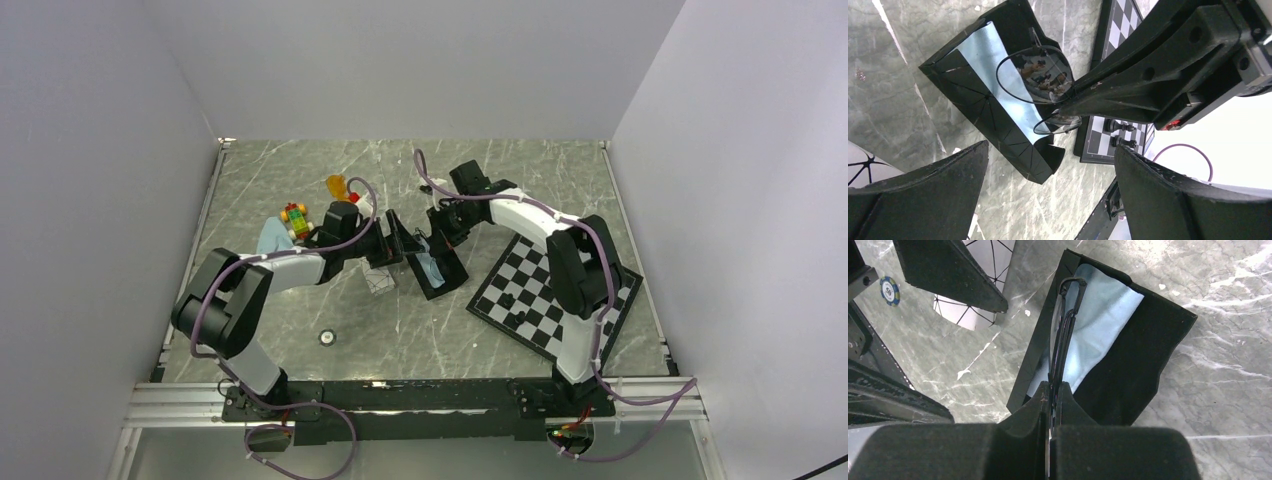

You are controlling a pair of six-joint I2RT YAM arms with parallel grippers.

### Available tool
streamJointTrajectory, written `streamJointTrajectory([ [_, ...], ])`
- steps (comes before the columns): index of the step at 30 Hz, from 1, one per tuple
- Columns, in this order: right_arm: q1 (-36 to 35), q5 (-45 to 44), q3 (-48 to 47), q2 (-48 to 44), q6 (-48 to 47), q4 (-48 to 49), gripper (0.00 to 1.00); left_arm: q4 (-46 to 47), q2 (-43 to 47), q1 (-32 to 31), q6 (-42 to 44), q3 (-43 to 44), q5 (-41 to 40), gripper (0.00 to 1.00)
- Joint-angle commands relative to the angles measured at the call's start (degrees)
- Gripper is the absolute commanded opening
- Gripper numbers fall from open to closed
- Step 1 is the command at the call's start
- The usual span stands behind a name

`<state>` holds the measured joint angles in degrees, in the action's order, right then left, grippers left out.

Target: Organize the sunglasses

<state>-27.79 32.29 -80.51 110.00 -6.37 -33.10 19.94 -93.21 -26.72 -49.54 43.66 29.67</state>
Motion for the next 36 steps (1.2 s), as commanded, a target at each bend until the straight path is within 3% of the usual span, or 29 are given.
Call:
streamJointTrajectory([
  [1, 0.2, 1.6, -0.1, 0.0, 3.0, 0.6, 0.00, 3.7, -1.2, -0.4, -1.1, 1.9, 0.0, 0.99],
  [18, 0.4, 2.4, -0.3, 4.5, 4.9, 1.4, 0.00, 4.7, -3.8, -1.1, -1.4, 2.1, -1.5, 0.99],
  [36, 1.9, 11.0, 0.5, 7.4, 5.7, 5.2, 0.00, 4.8, -7.6, -1.8, -1.4, 4.1, -2.6, 0.99],
])
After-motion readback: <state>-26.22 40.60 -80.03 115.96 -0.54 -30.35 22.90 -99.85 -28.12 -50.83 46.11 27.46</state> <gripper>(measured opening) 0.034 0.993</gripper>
